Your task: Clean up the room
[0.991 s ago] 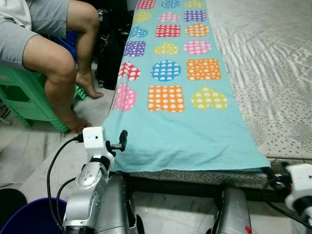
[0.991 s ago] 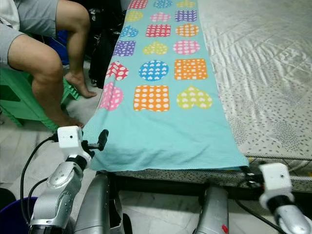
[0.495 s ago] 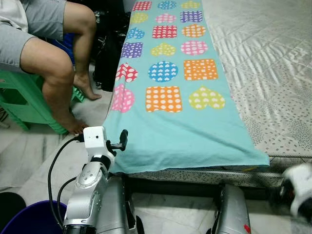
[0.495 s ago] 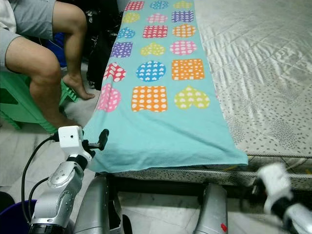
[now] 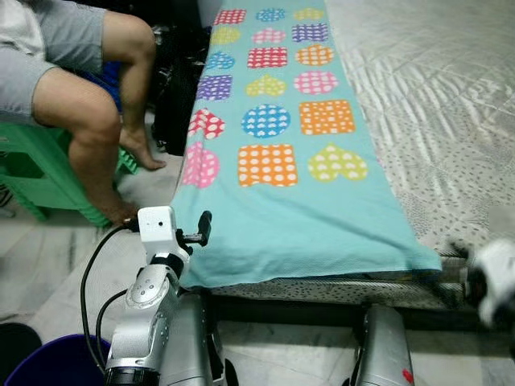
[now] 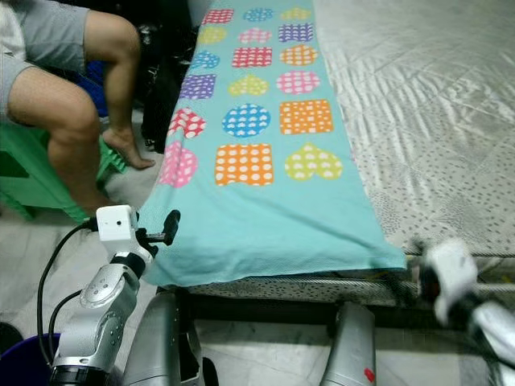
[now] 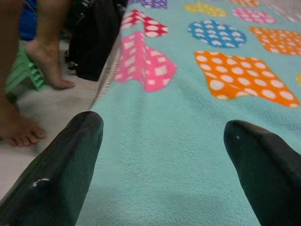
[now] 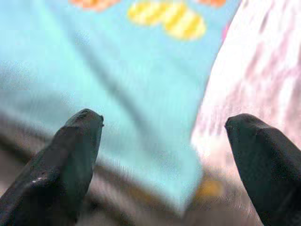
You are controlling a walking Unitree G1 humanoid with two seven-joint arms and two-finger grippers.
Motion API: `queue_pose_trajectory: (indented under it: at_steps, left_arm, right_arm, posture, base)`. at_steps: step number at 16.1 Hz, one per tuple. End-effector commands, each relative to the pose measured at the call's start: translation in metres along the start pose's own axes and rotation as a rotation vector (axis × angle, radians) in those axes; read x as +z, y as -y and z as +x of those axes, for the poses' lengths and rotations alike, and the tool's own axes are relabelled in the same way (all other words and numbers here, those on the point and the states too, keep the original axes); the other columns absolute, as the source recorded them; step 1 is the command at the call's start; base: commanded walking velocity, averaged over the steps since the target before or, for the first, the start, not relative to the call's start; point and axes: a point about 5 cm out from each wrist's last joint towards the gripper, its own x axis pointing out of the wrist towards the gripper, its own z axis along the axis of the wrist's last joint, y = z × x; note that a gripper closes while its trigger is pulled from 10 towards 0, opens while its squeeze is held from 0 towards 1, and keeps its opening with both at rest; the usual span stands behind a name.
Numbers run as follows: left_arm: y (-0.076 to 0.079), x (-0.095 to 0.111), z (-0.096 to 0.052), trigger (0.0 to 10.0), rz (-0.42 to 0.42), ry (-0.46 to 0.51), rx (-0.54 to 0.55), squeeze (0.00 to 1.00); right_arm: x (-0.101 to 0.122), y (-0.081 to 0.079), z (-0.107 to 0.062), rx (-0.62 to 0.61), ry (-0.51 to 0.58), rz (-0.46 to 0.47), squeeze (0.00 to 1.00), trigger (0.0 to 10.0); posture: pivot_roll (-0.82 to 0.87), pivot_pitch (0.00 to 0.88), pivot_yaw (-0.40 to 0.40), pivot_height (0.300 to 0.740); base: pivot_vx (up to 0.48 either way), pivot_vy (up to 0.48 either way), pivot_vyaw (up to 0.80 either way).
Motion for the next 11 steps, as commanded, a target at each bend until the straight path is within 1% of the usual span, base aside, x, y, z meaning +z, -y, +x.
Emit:
queue_pose_trajectory:
  at_steps: [1, 2, 3, 5, 6, 7, 8, 10, 11]
  left_arm:
    - [-0.004, 0.003, 0.000, 10.0, 0.002, 0.017, 0.014, 0.00]
    - [-0.006, 0.005, 0.001, 10.0, -0.013, 0.027, 0.026, 0.00]
    - [-0.008, 0.006, 0.000, 10.0, -0.022, 0.035, 0.036, 0.00]
    - [-0.011, 0.008, -0.002, 10.0, -0.023, 0.036, 0.067, 0.00]
    - [-0.014, 0.007, -0.004, 10.0, -0.048, 0.036, 0.073, 0.00]
    - [-0.015, 0.007, -0.005, 10.0, -0.038, 0.049, 0.075, 0.00]
    - [-0.018, 0.007, -0.006, 10.0, -0.019, 0.061, 0.089, 0.00]
    - [-0.019, 0.007, -0.006, 10.0, -0.026, 0.069, 0.105, 0.00]
    - [-0.019, 0.008, -0.005, 10.0, -0.028, 0.074, 0.104, 0.00]
  right_arm:
    - [0.005, 0.000, 0.005, -0.098, 0.048, 0.059, 1.00, 10.0]
    - [0.015, -0.005, 0.021, -0.212, 0.124, 0.148, 1.00, 10.0]
    - [0.021, -0.013, 0.034, -0.267, 0.169, 0.220, 1.00, 10.0]
    - [0.031, -0.032, 0.054, -0.312, 0.208, 0.277, 1.00, 10.0]
    - [0.036, -0.046, 0.066, -0.320, 0.204, 0.299, 1.00, 10.0]
    - [0.037, -0.050, 0.070, -0.321, 0.199, 0.297, 0.59, 10.0]
    - [0.043, -0.058, 0.076, -0.308, 0.219, 0.297, 0.00, 10.0]
    - [0.051, -0.066, 0.085, -0.276, 0.245, 0.336, 0.00, 10.0]
    - [0.056, -0.067, 0.088, -0.292, 0.257, 0.342, 0.00, 10.0]
  posture:
    - [-0.14, 0.055, 0.102, 0.495]
    - [-0.14, 0.049, 0.100, 0.495]
    - [-0.13, 0.042, 0.094, 0.495]
    - [-0.12, 0.026, 0.085, 0.495]
    - [-0.11, 0.018, 0.084, 0.495]
    - [-0.11, 0.007, 0.082, 0.495]
    - [-0.11, 0.000, 0.081, 0.495]
    - [-0.10, 0.000, 0.080, 0.495]
    - [-0.10, 0.000, 0.084, 0.495]
  base:
    - [0.000, 0.000, 0.00]
    - [0.000, 0.000, 0.00]
    - [0.000, 0.000, 0.00]
    - [0.000, 0.000, 0.00]
    - [0.000, 0.000, 0.00]
    - [0.000, 0.000, 0.00]
    - [0.000, 0.000, 0.00]
    - [0.000, 0.000, 0.00]
    - [0.000, 0.000, 0.00]
